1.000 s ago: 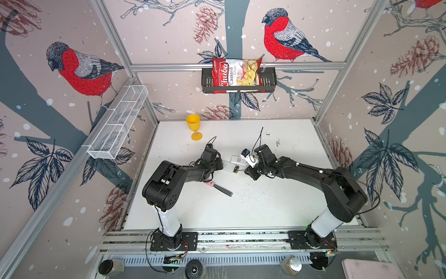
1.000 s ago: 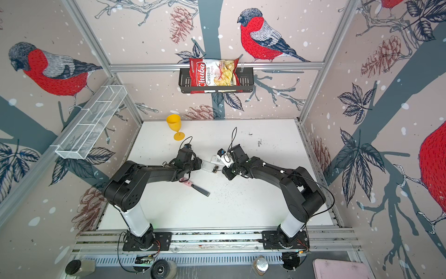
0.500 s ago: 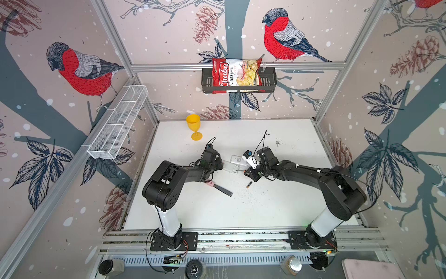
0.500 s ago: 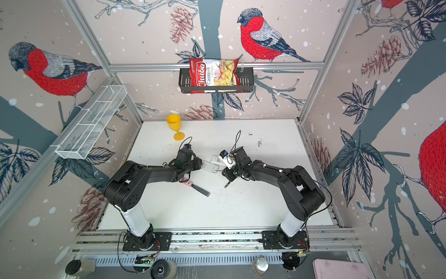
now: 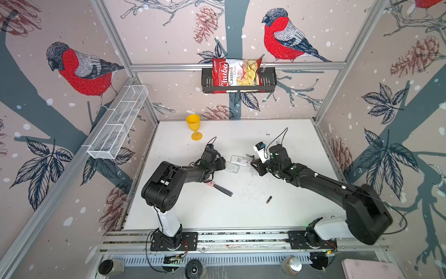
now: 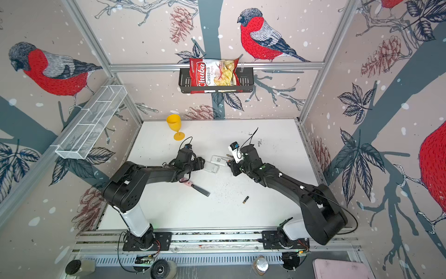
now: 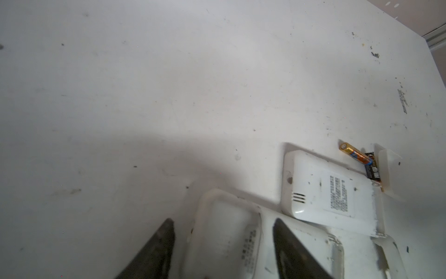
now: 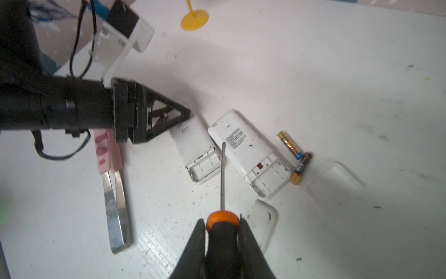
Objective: Unload the batteries from the remote control
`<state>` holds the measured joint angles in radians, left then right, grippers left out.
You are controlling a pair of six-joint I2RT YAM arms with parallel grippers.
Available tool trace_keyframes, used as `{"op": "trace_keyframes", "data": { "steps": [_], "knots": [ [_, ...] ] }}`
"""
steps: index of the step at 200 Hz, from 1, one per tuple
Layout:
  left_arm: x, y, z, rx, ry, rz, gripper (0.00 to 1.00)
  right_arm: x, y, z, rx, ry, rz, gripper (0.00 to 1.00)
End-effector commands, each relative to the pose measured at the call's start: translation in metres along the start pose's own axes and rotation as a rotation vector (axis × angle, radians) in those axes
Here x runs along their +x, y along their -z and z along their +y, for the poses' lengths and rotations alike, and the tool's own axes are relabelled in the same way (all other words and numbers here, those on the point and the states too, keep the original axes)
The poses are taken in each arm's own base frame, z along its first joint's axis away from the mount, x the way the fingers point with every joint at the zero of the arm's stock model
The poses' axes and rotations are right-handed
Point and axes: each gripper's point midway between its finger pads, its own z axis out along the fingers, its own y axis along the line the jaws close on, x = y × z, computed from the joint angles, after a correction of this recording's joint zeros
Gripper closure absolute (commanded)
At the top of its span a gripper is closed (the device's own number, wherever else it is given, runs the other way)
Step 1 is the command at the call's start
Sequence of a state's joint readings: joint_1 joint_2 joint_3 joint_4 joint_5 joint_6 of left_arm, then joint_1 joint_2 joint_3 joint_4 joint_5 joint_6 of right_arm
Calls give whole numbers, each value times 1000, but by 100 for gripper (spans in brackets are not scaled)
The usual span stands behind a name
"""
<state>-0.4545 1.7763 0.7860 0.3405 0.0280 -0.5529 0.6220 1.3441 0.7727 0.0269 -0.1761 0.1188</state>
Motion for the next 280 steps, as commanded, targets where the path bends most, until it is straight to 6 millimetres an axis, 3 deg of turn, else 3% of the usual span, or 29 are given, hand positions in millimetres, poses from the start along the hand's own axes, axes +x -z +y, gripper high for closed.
{"op": "trace_keyframes", "data": {
  "steps": [1,8,30,56,78,118,160,217,228,269,280],
  "knots": [
    [15,5,14,-65,11,64,12,6,30,-38,242,-238,-34,100],
    [12,9,13,-69,13,53,4,17,44,-47,308,-316,-23,100],
    [1,22,10,-63,20,4,4,58,83,-54,409,-537,32,100],
    [-10,41,-9,17,15,-52,4,84,115,-66,477,-659,-38,100],
    [-12,49,-25,39,-16,-63,4,84,125,-75,428,-717,-211,100],
    [-13,59,-27,21,-44,-74,4,61,124,-79,256,-668,-426,100],
    [-23,73,-27,-2,-49,-106,4,30,107,-94,167,-632,-435,100],
    [-35,94,-20,-68,-62,-131,4,-21,61,-111,120,-517,-442,100],
    [-34,97,-20,-72,-66,-131,4,-24,53,-117,131,-502,-441,100],
    [-29,102,-14,-91,-45,-111,4,-2,10,-133,191,-474,-343,100],
    [-29,104,-15,-84,-36,-116,4,8,2,-136,216,-466,-319,90]
  ]
}}
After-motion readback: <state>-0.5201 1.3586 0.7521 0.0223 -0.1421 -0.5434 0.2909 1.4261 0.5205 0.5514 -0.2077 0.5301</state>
